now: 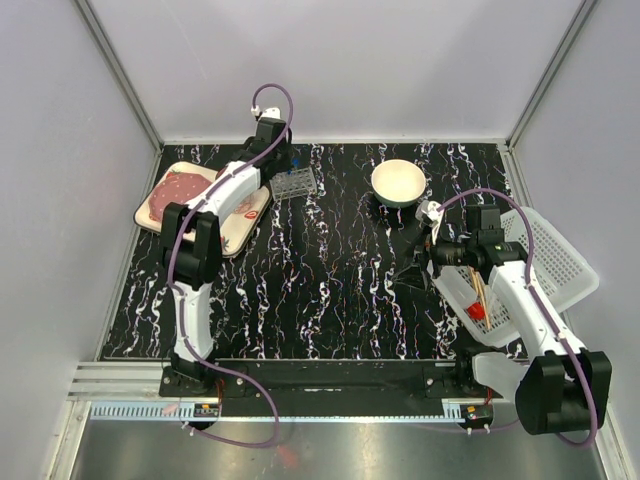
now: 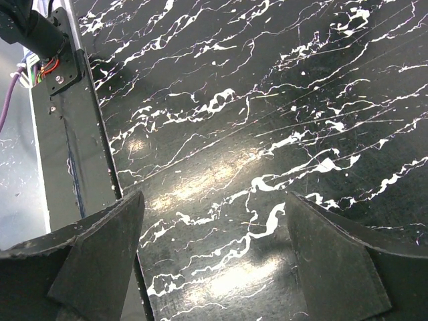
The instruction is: Organize the chemistry lab equipment
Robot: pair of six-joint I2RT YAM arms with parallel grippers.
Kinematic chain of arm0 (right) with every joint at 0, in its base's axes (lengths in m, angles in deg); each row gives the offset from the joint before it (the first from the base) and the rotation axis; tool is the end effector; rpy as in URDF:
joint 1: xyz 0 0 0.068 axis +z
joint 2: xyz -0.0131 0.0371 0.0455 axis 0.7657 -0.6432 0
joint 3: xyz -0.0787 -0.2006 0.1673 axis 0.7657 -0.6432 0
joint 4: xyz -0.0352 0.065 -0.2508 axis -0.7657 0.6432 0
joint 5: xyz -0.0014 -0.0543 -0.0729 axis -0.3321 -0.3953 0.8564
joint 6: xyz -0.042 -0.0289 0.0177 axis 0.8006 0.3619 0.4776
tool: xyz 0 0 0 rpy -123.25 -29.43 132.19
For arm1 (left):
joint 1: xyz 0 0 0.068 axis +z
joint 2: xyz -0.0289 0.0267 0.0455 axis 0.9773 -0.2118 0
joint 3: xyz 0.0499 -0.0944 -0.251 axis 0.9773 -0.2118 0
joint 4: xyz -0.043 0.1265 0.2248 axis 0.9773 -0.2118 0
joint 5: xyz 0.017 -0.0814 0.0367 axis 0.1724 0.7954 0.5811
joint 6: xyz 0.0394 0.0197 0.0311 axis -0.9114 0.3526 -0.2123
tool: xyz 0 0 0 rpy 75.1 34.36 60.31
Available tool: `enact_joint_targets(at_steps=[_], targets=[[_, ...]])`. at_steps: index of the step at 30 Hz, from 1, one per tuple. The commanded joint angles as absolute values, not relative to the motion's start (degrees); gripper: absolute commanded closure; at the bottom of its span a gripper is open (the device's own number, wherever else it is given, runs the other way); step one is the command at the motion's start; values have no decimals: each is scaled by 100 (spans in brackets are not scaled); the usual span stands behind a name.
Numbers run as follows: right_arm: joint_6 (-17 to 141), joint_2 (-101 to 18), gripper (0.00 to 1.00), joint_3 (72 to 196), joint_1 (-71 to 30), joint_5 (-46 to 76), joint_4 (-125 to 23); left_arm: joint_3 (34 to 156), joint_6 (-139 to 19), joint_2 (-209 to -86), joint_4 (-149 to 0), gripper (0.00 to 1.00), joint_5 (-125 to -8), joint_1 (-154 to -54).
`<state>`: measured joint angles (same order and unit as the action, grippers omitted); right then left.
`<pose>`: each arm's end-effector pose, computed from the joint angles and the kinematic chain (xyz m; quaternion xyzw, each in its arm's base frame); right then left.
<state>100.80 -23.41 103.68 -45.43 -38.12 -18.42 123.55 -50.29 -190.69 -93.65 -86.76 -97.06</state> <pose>0.2063 0.0475 0.2621 -0.4166 0.7182 0.3905 0.3976 0.4624 -0.1539 0.2639 -0.0644 0.8822 -0.0731 0.4606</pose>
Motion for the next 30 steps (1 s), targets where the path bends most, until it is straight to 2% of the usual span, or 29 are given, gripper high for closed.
enact_joint_targets(at_steps=[1, 30], targets=[[10221, -2406, 9, 10485, -4619, -3821, -1828, 12767, -5217, -19247, -9413, 92, -9052, -9605], [10239, -2564, 9, 10468, -4777, -3892, -1820, 13216, -5366, -19871, -9237, 89, -9299, -9570]])
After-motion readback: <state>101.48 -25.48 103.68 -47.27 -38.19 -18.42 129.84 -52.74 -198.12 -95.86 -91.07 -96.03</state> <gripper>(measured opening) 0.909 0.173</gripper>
